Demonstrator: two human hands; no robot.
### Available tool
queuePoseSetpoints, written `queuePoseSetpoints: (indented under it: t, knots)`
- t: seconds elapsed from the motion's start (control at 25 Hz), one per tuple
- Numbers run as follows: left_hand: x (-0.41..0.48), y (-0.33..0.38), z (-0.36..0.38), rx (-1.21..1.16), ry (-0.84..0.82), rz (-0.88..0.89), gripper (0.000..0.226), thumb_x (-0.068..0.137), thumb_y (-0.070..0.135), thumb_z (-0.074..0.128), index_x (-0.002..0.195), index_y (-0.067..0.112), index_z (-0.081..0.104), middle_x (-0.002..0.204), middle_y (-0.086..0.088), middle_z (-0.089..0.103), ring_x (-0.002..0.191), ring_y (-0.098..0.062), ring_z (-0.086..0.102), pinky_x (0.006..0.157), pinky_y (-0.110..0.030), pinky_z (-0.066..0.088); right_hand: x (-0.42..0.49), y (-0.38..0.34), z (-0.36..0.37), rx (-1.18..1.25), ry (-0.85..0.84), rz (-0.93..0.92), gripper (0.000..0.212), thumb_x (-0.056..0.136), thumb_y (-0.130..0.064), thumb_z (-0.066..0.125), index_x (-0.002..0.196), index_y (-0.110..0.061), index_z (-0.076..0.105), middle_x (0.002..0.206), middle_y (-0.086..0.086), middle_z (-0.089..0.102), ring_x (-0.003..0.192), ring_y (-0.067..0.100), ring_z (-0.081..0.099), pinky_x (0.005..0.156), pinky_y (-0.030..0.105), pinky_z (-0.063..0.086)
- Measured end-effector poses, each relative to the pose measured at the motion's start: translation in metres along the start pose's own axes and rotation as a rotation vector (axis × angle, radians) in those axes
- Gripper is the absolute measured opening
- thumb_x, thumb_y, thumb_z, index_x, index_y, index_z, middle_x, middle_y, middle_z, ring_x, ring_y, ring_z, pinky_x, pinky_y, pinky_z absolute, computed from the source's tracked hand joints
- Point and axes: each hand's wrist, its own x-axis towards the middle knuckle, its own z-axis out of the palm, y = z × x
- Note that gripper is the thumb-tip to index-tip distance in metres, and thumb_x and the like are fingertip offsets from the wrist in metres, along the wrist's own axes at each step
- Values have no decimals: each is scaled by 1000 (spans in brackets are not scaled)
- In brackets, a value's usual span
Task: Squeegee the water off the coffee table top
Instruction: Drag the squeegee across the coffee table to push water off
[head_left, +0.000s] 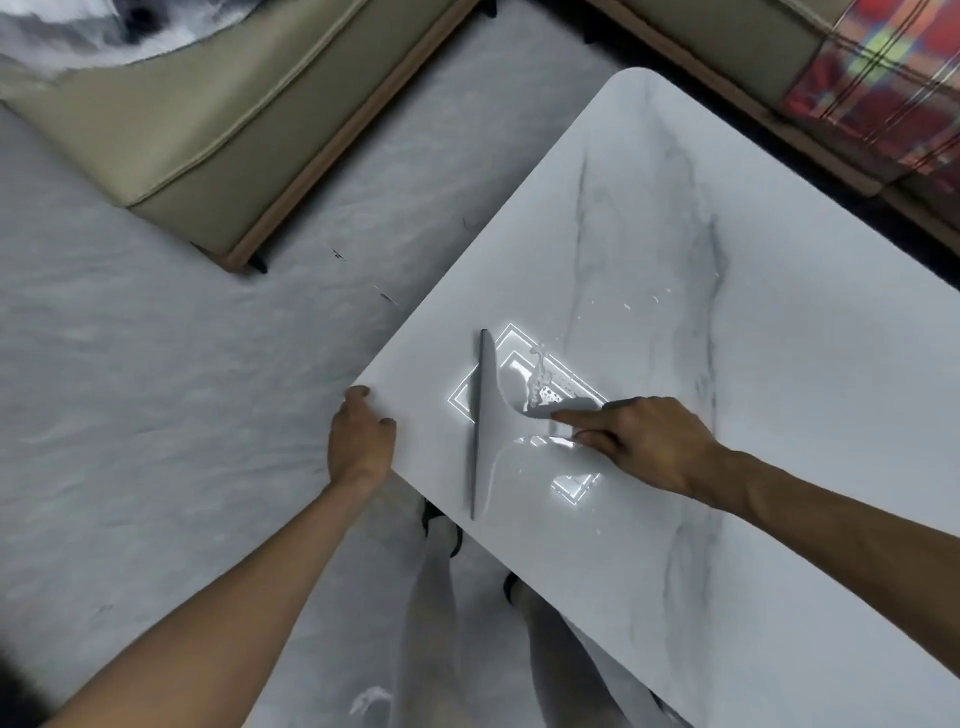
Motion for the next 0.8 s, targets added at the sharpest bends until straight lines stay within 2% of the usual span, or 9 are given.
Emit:
queuePoseSetpoints:
  t: [0.12, 0.24, 0.4, 0.48, 0.6, 0.68, 0.8]
  knots:
    - [-4, -14, -12, -2, 78, -34, 47, 91, 7, 50, 136, 8, 39, 136, -15, 52, 119, -34, 53, 97, -40, 44, 42, -58, 30, -25, -50, -167, 39, 102, -43, 33, 137, -59, 35, 119, -7, 63, 108, 22, 60, 77, 29, 38]
    - [-9, -20, -10, 58, 58, -2, 53, 91, 4, 49, 141, 12, 33, 139, -15, 50, 121, -34, 52, 97, -40, 43, 62, -82, 50, -125, -54, -239, 40, 103, -43, 30, 141, -52, 36, 120, 1, 64, 107, 27, 61, 80, 32, 43]
    - [-23, -16, 21, 118, -72, 108, 59, 89, 5, 47, 144, 18, 29, 140, -9, 48, 120, -30, 52, 92, -36, 45, 33, -15, 54, -94, -2, -180, 41, 101, -43, 30, 138, -62, 30, 121, -7, 63, 107, 21, 61, 81, 32, 46]
    - [-30, -10, 38, 141, -123, 161, 54, 87, 7, 50, 138, 17, 33, 137, -8, 46, 115, -28, 54, 90, -38, 48, 2, 32, 48, -88, 4, -103, 42, 99, -45, 29, 134, -69, 25, 111, -14, 66, 99, 17, 63, 76, 31, 48]
    - [-30, 1, 49, 263, -201, 200, 42, 83, 7, 53, 122, 12, 39, 129, -14, 42, 105, -32, 54, 80, -39, 48, -43, 79, 33, -114, 1, 71, 40, 99, -46, 29, 132, -69, 29, 92, -12, 65, 87, 18, 64, 69, 30, 47]
    - [-26, 7, 48, 331, -265, 201, 36, 82, 6, 51, 115, 11, 40, 128, -17, 40, 106, -35, 50, 82, -40, 46, -63, 87, 27, -115, 23, 101, 40, 97, -48, 27, 131, -70, 28, 90, -13, 66, 83, 17, 64, 65, 28, 42]
    - [-20, 12, 42, 323, -318, 164, 32, 80, 4, 46, 111, 11, 40, 123, -15, 44, 108, -34, 47, 92, -41, 43, -60, 64, 37, -23, 20, -8, 39, 99, -43, 34, 132, -65, 36, 96, -13, 67, 88, 19, 65, 67, 26, 39]
